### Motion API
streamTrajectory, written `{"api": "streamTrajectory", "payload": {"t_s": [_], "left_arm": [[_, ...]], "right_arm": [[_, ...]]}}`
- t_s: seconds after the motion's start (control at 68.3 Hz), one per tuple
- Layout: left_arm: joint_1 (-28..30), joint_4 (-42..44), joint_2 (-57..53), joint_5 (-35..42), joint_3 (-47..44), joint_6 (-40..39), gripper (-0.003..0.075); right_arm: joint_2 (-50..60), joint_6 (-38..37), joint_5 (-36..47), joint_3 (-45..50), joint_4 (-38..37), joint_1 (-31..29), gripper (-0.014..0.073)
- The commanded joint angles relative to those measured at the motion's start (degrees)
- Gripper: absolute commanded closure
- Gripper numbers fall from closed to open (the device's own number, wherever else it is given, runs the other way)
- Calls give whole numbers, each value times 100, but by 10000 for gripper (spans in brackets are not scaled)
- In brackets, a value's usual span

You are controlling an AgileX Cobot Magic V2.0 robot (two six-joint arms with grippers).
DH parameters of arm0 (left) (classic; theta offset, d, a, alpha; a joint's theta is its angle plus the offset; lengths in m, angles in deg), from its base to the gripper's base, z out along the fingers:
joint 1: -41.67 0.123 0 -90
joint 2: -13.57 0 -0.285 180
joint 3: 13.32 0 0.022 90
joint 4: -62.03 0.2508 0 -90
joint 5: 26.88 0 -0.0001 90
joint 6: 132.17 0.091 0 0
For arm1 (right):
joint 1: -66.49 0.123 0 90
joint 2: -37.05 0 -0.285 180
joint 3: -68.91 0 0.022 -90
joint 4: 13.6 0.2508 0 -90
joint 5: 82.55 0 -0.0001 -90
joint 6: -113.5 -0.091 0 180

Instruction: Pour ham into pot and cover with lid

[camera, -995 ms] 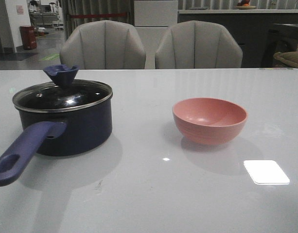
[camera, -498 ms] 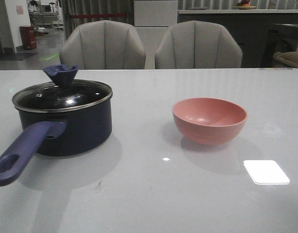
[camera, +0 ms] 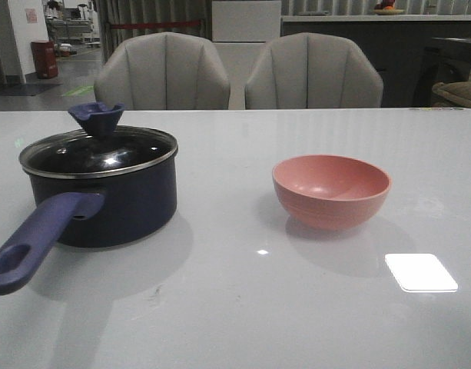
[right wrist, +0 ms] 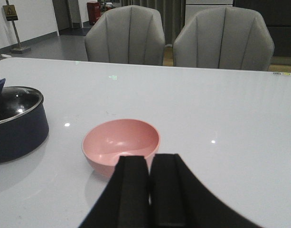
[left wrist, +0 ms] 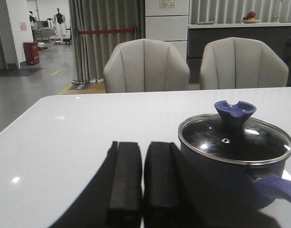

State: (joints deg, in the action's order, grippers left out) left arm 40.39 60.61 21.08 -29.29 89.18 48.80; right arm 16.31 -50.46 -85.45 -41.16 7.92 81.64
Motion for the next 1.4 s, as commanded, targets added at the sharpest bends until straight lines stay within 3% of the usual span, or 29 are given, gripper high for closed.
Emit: {"api": "streamTrajectory", "payload": {"t_s": [0.0, 0.337, 0.659, 1.39], "left_arm": [[9, -43, -108, 455, -114, -2, 608], [9, -43, -108, 455, -114, -2, 608], [9, -43, -108, 455, -114, -2, 608], [9, -43, -108, 455, -114, -2, 608]], "right_arm": [[-37, 62, 445, -176, -14, 10, 440], [102, 62, 715, 45, -99, -95, 440], [1458, -1336, 634, 851, -1723, -462, 440], [1467, -1342, 571, 851, -1729, -467, 440]]}}
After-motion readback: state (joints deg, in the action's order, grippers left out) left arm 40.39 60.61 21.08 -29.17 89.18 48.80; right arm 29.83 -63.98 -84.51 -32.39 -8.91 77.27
